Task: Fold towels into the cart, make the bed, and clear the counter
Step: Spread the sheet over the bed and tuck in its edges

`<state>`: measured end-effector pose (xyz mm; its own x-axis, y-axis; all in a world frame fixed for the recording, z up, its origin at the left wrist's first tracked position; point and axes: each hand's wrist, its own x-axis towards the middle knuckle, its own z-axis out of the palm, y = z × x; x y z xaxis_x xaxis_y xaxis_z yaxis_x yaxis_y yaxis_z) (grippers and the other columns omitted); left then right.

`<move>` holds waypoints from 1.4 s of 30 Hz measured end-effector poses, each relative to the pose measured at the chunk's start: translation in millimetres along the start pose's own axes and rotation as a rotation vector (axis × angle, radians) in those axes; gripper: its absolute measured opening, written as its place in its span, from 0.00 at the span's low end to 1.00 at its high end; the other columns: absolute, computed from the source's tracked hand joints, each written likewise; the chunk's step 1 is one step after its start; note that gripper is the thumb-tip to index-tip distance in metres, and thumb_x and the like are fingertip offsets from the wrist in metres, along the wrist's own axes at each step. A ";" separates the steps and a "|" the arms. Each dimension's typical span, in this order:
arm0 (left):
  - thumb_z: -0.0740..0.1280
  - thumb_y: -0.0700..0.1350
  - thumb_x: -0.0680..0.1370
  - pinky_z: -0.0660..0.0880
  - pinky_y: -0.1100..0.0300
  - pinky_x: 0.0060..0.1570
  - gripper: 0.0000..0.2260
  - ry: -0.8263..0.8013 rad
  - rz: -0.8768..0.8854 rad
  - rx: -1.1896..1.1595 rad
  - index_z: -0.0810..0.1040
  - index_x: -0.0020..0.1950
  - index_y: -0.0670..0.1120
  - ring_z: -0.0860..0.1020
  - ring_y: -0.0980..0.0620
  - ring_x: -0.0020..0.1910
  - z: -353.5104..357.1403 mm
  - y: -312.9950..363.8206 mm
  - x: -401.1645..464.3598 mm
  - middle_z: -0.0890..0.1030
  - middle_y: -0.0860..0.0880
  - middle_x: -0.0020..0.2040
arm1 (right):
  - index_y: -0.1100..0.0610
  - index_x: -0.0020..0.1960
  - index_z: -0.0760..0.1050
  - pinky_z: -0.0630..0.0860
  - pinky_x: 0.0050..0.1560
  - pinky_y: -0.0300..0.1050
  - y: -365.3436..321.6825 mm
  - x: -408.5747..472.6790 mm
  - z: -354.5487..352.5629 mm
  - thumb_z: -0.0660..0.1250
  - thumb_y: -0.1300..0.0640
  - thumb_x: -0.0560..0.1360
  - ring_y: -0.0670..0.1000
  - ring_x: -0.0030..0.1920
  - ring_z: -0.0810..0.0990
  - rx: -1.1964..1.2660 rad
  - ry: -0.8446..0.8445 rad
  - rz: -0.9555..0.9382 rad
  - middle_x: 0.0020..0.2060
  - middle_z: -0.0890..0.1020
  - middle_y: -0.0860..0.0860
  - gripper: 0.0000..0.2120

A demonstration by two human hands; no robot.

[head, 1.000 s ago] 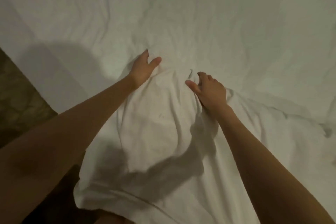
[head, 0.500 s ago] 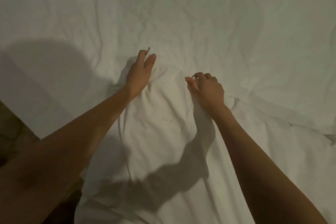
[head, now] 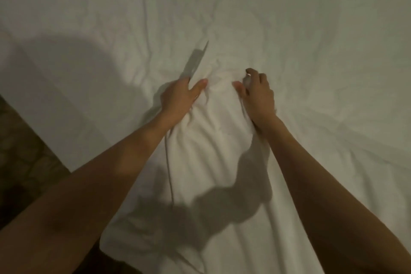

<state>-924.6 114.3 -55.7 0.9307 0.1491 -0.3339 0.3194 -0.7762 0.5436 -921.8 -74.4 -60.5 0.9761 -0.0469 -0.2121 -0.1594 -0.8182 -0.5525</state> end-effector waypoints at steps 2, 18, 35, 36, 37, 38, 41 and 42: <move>0.56 0.63 0.78 0.70 0.56 0.48 0.25 -0.003 0.031 0.093 0.77 0.59 0.45 0.79 0.42 0.54 6.5 -0.1 15.9 0.81 0.42 0.54 | 0.54 0.75 0.58 0.55 0.72 0.55 1.9 -9.9 3.4 0.54 0.43 0.80 0.56 0.72 0.63 -0.049 -0.008 -0.068 0.72 0.64 0.55 0.27; 0.47 0.59 0.78 0.71 0.48 0.46 0.24 0.235 -0.145 0.322 0.72 0.53 0.42 0.77 0.37 0.49 3.3 -75.0 -105.8 0.79 0.39 0.49 | 0.42 0.74 0.35 0.36 0.72 0.60 -9.2 -95.0 65.2 0.32 0.38 0.76 0.51 0.76 0.36 -0.353 -0.136 -0.179 0.77 0.42 0.47 0.27; 0.57 0.52 0.81 0.64 0.56 0.35 0.19 0.436 -0.162 0.333 0.77 0.40 0.40 0.78 0.38 0.35 -39.5 -119.6 -99.7 0.79 0.37 0.34 | 0.46 0.76 0.50 0.48 0.71 0.66 -51.2 -137.4 115.3 0.41 0.40 0.81 0.57 0.76 0.54 -0.326 0.010 -0.369 0.76 0.56 0.50 0.26; 0.56 0.51 0.82 0.65 0.56 0.35 0.19 0.384 -0.164 0.365 0.77 0.42 0.40 0.79 0.39 0.35 -29.1 -129.7 -97.7 0.80 0.37 0.35 | 0.46 0.76 0.52 0.50 0.70 0.68 -45.6 -135.8 126.2 0.43 0.40 0.81 0.58 0.76 0.56 -0.372 -0.025 -0.383 0.76 0.58 0.51 0.25; 0.54 0.51 0.83 0.67 0.54 0.36 0.20 0.303 -0.198 0.380 0.77 0.45 0.39 0.79 0.38 0.38 -18.7 -137.3 -96.6 0.80 0.37 0.38 | 0.46 0.76 0.53 0.52 0.69 0.69 -39.1 -134.3 134.6 0.44 0.40 0.81 0.58 0.75 0.57 -0.405 -0.053 -0.385 0.76 0.59 0.51 0.25; 0.51 0.51 0.83 0.68 0.52 0.39 0.20 0.251 -0.227 0.381 0.76 0.47 0.38 0.79 0.38 0.42 -9.3 -143.9 -94.4 0.81 0.36 0.42 | 0.46 0.76 0.54 0.53 0.69 0.69 -34.7 -132.9 139.0 0.45 0.41 0.81 0.59 0.75 0.57 -0.429 -0.063 -0.382 0.75 0.60 0.52 0.25; 0.48 0.50 0.81 0.70 0.50 0.45 0.20 0.301 -0.224 0.367 0.76 0.52 0.40 0.78 0.39 0.46 -4.6 -142.1 -90.4 0.81 0.38 0.47 | 0.46 0.76 0.55 0.51 0.71 0.68 -36.6 -131.9 136.3 0.46 0.41 0.81 0.57 0.75 0.57 -0.450 -0.018 -0.395 0.75 0.60 0.51 0.25; 0.49 0.50 0.80 0.70 0.50 0.47 0.20 0.346 -0.168 0.370 0.76 0.55 0.42 0.78 0.40 0.48 -3.2 -141.7 -91.2 0.81 0.41 0.49 | 0.46 0.76 0.56 0.50 0.71 0.66 -37.8 -134.9 132.2 0.47 0.42 0.81 0.56 0.76 0.56 -0.437 -0.003 -0.405 0.76 0.59 0.51 0.24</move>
<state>-1054.2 212.7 -99.8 0.8965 0.4347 -0.0851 0.4430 -0.8792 0.1755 -1067.0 38.6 -117.6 0.9460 0.3191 -0.0568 0.3015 -0.9308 -0.2068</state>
